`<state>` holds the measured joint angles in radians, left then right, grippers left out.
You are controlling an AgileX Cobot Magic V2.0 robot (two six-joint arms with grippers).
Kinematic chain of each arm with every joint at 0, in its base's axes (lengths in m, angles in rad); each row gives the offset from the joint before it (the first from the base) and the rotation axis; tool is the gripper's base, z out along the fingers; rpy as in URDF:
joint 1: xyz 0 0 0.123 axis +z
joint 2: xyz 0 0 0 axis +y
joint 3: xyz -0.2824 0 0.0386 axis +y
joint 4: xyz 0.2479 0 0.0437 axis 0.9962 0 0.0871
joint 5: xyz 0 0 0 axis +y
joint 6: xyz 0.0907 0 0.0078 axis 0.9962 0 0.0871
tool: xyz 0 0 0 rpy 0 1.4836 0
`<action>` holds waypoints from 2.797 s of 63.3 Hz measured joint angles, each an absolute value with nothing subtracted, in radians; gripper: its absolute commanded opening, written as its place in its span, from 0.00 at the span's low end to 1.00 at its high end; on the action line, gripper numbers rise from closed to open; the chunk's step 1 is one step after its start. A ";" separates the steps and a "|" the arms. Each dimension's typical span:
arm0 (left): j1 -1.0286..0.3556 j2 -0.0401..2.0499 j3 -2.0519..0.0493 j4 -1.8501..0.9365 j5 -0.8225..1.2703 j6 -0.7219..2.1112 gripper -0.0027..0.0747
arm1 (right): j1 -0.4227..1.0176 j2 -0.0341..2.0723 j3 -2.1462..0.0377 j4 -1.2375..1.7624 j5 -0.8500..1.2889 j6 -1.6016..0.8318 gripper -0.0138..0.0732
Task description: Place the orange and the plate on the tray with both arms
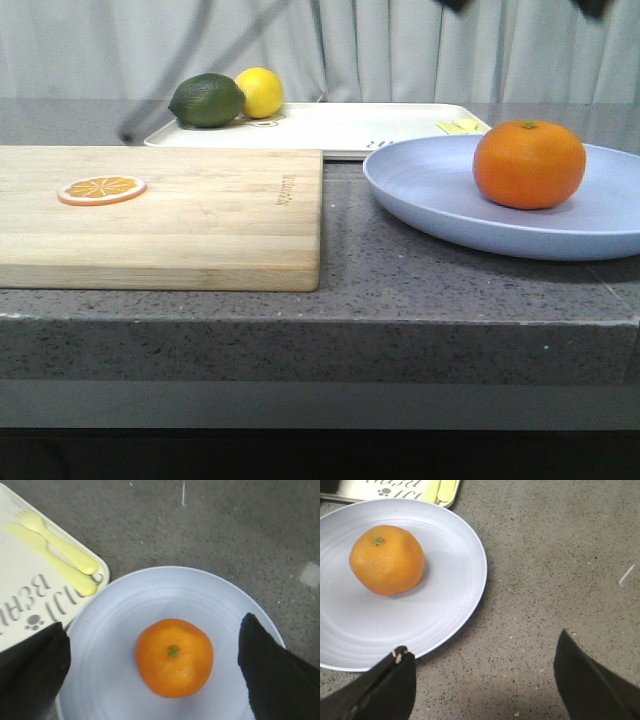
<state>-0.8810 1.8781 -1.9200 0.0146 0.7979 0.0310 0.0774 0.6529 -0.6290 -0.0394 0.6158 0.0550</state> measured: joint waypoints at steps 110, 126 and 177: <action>-0.399 0.600 -0.815 -0.017 0.760 0.025 0.89 | -0.079 1.209 -1.065 0.145 1.062 -0.092 0.83; -0.399 0.600 -0.815 0.000 0.760 0.025 0.89 | -0.268 1.361 -1.074 0.481 1.081 -0.284 0.83; -0.399 0.598 -0.815 0.000 0.760 0.025 0.89 | -0.275 1.594 -1.080 0.685 0.982 -0.359 0.29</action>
<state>-0.3993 0.5980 -0.8149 0.0000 0.7600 0.0251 -0.2747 1.5935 -1.0799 0.6847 0.9825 -0.3591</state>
